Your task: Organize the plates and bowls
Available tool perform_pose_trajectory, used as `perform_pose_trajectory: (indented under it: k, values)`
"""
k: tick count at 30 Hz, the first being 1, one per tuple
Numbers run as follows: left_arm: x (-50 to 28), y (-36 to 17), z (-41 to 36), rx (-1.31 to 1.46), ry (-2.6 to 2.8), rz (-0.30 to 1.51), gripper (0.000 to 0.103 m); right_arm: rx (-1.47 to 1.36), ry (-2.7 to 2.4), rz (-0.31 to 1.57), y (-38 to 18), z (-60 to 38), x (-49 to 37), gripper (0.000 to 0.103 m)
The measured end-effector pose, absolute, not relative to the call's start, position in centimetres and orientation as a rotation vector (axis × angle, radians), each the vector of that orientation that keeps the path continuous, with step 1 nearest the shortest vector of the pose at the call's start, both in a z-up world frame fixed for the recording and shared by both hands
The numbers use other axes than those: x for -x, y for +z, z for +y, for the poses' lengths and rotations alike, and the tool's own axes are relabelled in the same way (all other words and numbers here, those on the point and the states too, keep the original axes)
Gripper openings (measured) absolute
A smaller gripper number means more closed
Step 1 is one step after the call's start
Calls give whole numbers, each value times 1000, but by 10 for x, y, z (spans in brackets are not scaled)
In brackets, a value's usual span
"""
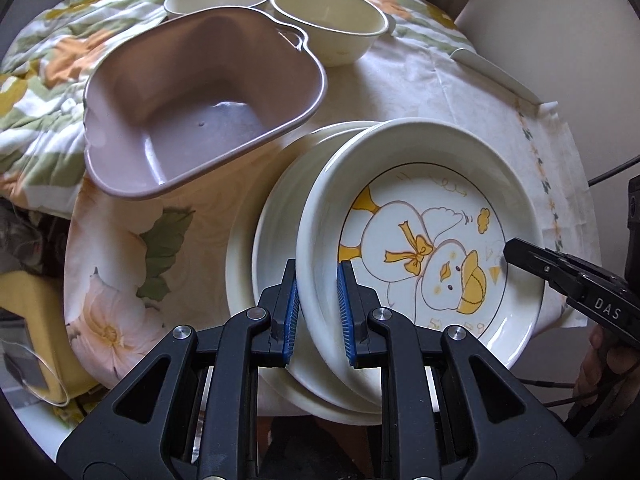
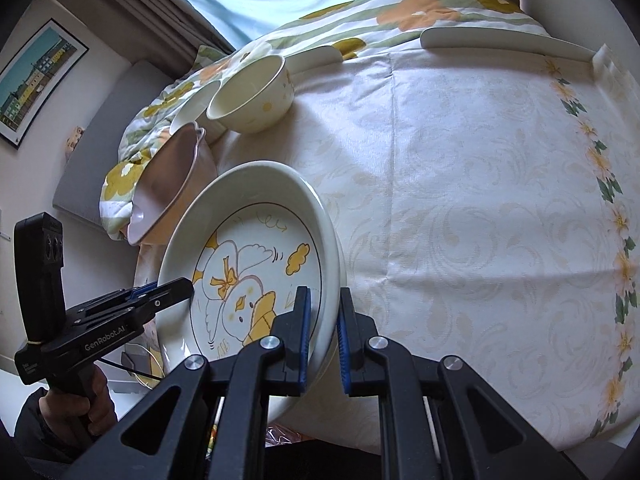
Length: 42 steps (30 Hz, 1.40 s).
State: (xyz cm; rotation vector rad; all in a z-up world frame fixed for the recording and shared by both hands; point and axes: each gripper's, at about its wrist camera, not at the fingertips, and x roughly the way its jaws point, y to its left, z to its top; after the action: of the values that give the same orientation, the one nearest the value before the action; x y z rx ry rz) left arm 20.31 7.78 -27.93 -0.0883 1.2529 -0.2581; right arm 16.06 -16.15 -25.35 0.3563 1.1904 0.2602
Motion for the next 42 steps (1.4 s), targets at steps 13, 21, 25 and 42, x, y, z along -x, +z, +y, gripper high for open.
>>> perform_pose_trajectory:
  k: [13,21,25,42]
  values:
    - [-197,-277,49,-204,-146,1177,17,-287,277,1209,-252,-154,-166,11]
    - [-188,-274,47,-298,-121,1144,17,-183,269,1196,-249,-142,-167,11]
    - [-183,-272,43,-345,-116,1120,17,-136,257,1187,-250,-137,-165,11]
    - [-173,-266,45,-402,-113,1079,17,-11,198,1189,-250,-120,-162,11]
